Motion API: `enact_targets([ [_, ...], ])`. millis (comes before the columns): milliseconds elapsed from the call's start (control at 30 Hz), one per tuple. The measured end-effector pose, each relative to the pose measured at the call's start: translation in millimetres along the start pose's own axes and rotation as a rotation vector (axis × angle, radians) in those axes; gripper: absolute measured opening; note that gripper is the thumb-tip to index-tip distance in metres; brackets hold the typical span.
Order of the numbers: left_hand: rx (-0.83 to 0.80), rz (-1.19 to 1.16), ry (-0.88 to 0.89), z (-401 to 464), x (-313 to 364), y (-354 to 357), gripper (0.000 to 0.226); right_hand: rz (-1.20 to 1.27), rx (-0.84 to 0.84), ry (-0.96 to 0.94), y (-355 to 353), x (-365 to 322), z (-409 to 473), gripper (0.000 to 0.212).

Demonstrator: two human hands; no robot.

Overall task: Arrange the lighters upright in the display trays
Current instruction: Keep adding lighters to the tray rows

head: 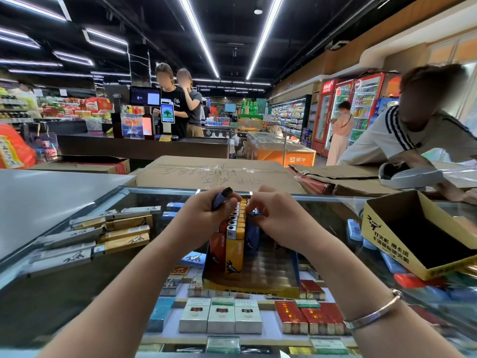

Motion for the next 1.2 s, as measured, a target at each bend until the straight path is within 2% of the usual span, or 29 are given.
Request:
enact_targets([
  [67, 0.075, 0.08, 0.027, -1, 4, -6, 0.033, 0.03, 0.003, -0.004, -1, 1, 0, 0.014],
  [133, 0.175, 0.04, 0.04, -3, 8, -17, 0.044, 0.046, 0.013, -0.012, -1, 1, 0, 0.013],
  [300, 0.322, -0.21, 0.117, -8, 14, -33, 0.032, 0.064, 0.134, -0.034, -10, -1, -4, 0.013],
  [433, 0.355, -0.4, 0.108, -9, 10, -35, 0.037, 0.278, 0.263, -0.108, -22, -7, -9, 0.006],
  [600, 0.35, -0.565, 0.125, -8, 10, -32, 0.045, 0.636, 0.086, -0.15, -7, -16, -5, 0.018],
  [700, 0.272, -0.615, 0.139, -8, 13, -26, 0.055, 0.709, 0.116, -0.171, -6, -19, -4, 0.019],
  [767, 0.196, -0.621, 0.15, -7, 15, -19, 0.056, 0.784, 0.186, -0.175, -13, -15, -6, 0.014],
  [867, 0.158, -0.606, 0.15, -6, 15, -14, 0.033, 0.912, 0.257, -0.17, -23, -6, -9, 0.014],
  [967, 0.213, -0.406, 0.214, -5, 25, -16, 0.022, 1.018, 0.22, -0.123, -24, 0, -9, 0.006],
  [1067, 0.235, -0.288, 0.324, -5, 34, -14, 0.02, 1.095, 0.161, -0.048, -18, 7, -8, 0.018],
  [1167, 0.175, -0.19, 0.3, -2, 35, -7, 0.026, 1.193, 0.173, -0.031, -16, 12, -8, 0.004],
  [1200, 0.146, -0.17, 0.282, -2, 34, -5, 0.03, 1.225, 0.203, -0.03, -17, 15, -8, 0.009],
])
Point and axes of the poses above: each hand's wrist, its own z-axis towards the middle knuckle, its own y-axis out of the palm, x = y × z, the point moved 7 cm from there along z, towards the middle knuckle, and after that the axes turned 13 degrees about -x, right-handed, at the moved point
